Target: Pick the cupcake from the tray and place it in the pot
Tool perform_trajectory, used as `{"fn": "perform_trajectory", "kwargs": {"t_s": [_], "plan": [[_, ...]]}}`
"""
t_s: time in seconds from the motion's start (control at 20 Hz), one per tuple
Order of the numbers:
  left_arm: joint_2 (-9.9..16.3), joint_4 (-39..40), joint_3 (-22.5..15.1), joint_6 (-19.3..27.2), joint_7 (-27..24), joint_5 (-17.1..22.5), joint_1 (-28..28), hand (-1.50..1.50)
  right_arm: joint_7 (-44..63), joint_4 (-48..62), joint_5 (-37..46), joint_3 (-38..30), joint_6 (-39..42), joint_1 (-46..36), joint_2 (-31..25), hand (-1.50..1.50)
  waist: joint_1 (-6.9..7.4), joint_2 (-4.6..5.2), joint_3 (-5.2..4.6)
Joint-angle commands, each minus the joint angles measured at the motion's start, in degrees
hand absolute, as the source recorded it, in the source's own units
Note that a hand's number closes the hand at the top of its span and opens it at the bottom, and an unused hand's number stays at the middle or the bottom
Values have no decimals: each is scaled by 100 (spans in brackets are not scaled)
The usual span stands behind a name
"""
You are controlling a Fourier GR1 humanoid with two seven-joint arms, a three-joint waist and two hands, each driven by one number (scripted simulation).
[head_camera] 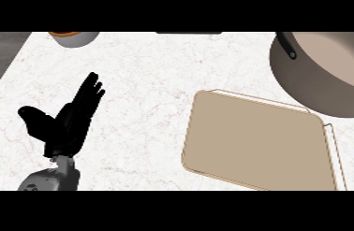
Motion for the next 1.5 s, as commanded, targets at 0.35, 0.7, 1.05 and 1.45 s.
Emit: {"fn": "perform_trajectory", "kwargs": {"t_s": [0.35,0.7,1.05,1.45], "plan": [[70,382,229,-173,-100,156,-296,0,-278,2901,374,459,-501,-2170,-117,150,88,36,3],[-222,202,-108,254,-93,-343,-268,0,-987,4288,434,360,-1092,-2327,45,150,20,16,7],[-309,96,-256,158,121,-246,-284,0,-1610,6142,417,197,-1683,-2801,341,150,142,59,15],[-60,285,83,9,118,-81,-525,0,-2014,6983,-446,-666,-2247,-3039,756,-150,65,45,15]]}}
